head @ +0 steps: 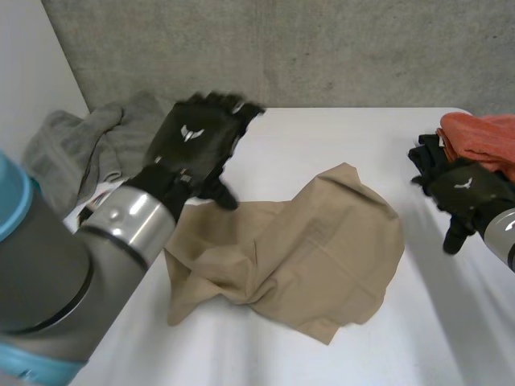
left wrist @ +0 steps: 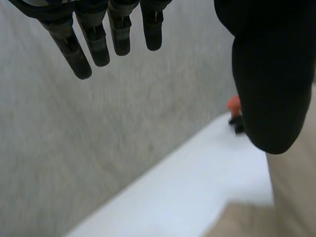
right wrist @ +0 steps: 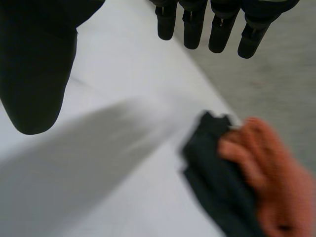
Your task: Fold the laundry.
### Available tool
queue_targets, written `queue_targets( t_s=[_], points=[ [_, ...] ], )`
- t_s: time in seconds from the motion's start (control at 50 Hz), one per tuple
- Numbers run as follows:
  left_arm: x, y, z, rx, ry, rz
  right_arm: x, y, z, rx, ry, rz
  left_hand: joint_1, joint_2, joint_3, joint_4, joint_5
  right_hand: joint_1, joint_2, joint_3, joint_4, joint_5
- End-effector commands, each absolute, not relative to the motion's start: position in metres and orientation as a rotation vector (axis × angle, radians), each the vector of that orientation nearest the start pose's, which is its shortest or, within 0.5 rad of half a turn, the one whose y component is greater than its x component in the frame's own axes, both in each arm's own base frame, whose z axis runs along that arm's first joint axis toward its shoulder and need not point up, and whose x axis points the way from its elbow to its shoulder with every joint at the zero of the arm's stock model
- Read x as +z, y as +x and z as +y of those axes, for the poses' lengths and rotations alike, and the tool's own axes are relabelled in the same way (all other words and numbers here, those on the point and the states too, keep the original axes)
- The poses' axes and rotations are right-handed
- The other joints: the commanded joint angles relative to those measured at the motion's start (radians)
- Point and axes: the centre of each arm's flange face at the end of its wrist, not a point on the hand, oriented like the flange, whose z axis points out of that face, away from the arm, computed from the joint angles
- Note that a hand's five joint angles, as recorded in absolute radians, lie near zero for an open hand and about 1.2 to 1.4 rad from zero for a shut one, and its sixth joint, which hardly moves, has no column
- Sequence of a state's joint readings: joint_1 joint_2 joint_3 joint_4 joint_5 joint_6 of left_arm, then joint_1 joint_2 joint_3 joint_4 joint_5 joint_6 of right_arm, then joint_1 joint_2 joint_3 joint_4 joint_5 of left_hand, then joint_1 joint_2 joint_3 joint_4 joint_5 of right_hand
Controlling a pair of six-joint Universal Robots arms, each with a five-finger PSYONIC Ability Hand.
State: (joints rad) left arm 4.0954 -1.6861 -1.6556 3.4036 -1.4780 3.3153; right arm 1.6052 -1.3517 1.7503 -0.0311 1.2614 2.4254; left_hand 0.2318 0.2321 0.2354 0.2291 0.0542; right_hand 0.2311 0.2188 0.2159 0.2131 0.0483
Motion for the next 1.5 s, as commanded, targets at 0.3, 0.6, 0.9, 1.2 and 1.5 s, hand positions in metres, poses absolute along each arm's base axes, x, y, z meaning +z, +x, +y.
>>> queue_targets(
  t_s=[0.3, 0.6, 0.9, 1.2, 1.5],
  points=[
    [0.207, -0.360, -0.177, -2.402, 1.253, 2.333, 0.145, 0.215, -0.267, -1.280, -0.918, 2.338, 0.052, 0.052, 0.049, 0.055, 0.055, -0.057, -0.044, -0.041, -0.039, -0.048],
    [0.228, -0.417, -0.145, -2.540, 1.471, 2.247, 0.133, 0.230, -0.248, -1.248, -0.837, 2.293, 0.134, 0.134, 0.131, 0.137, 0.137, 0.121, 0.133, 0.136, 0.139, 0.129],
    [0.246, -0.397, -0.157, -2.392, 1.323, 2.144, 0.165, 0.224, -0.277, -1.532, -0.816, 2.276, 1.164, 1.164, 1.161, 1.167, 1.168, 1.165, 1.177, 1.180, 1.183, 1.173],
    [0.293, -0.294, -0.195, -2.383, 0.918, 2.048, 0.274, 0.220, -0.273, -2.062, -1.136, 2.084, 1.164, 1.164, 1.161, 1.167, 1.168, 1.165, 1.177, 1.180, 1.183, 1.173],
    [0.237, -0.303, -0.237, -2.204, 1.121, 2.228, 0.261, 0.255, -0.277, -1.738, -1.515, 2.240, 1.164, 1.164, 1.161, 1.167, 1.168, 1.165, 1.177, 1.180, 1.183, 1.173]
  ],
)
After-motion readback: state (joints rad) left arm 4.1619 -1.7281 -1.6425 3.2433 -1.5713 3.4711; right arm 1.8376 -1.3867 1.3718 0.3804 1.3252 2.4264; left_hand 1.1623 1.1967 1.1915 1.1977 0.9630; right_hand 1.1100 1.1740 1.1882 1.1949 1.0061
